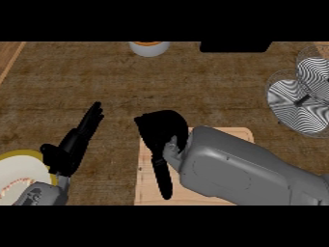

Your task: Pick the eggplant from the cutting board and place it in the tiered basket

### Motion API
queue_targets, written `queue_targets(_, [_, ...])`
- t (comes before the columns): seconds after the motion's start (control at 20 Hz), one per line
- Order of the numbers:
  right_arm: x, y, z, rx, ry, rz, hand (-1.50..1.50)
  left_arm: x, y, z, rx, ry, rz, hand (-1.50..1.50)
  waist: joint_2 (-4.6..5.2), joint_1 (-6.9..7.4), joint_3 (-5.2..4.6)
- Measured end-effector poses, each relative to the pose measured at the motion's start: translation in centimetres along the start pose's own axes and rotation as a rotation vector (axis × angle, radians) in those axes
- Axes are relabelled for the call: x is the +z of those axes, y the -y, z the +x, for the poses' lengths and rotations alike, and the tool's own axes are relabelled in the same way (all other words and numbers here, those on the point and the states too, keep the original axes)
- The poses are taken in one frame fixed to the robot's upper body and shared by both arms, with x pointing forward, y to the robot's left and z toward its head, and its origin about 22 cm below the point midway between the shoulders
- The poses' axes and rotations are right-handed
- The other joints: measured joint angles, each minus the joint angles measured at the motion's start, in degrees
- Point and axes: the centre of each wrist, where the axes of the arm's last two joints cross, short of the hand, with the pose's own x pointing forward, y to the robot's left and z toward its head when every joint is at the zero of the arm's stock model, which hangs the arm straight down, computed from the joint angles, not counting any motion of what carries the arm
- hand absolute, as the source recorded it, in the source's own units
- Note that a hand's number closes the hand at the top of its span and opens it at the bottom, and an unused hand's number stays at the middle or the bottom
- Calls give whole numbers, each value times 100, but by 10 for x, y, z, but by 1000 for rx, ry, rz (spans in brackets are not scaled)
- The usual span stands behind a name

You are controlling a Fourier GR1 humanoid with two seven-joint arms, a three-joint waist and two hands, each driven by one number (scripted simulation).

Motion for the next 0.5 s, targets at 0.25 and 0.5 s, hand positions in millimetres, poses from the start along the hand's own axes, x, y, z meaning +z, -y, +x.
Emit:
queue_targets(0.25, [-4, -8, -1, 46, -60, -52, -150, -2, 6, 2, 1, 2, 1, 0, 2, -1, 4])
queue_targets(0.5, [-21, -23, -10, 94, -148, -30, -150, -5, 4, 3, -3, 7, 0, 0, 12, -7, 3])
